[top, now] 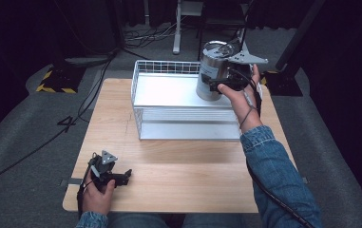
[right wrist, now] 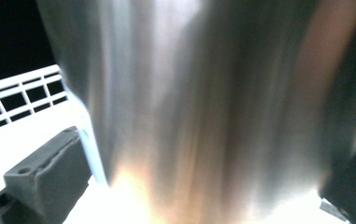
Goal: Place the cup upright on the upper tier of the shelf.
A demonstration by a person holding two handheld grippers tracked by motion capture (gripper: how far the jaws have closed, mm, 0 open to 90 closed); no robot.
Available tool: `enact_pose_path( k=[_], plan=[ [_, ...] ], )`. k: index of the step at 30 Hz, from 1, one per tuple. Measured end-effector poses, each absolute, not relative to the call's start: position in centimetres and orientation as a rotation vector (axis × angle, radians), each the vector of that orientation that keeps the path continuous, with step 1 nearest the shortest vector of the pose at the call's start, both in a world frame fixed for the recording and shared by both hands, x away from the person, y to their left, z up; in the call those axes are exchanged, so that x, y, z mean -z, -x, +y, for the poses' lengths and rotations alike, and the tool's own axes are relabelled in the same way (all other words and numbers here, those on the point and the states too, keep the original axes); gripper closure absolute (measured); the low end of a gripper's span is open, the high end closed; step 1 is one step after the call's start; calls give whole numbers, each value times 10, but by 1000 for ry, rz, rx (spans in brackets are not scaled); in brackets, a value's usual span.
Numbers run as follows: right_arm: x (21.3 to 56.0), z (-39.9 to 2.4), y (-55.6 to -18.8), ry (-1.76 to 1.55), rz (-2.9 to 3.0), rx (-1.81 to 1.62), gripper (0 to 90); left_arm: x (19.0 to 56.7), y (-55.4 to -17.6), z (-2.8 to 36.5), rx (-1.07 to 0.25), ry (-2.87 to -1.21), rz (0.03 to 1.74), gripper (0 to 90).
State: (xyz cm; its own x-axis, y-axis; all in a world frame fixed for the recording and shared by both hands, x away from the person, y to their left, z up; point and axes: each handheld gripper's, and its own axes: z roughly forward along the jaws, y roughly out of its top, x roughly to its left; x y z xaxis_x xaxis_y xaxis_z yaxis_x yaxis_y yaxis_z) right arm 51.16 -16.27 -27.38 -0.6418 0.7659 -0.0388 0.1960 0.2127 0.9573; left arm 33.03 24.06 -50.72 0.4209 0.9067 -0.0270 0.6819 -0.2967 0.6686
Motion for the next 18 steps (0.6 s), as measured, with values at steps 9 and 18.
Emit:
enact_pose_path(
  k=[9,18],
  plan=[
    [272,-167,-509,-874,1940,-1471,0,507,-331,241,-478,-2080,1333,0],
    [269,-179,-495,-864,1945,-1485,0,507,-332,240,-476,-2076,1334,0]
  ],
)
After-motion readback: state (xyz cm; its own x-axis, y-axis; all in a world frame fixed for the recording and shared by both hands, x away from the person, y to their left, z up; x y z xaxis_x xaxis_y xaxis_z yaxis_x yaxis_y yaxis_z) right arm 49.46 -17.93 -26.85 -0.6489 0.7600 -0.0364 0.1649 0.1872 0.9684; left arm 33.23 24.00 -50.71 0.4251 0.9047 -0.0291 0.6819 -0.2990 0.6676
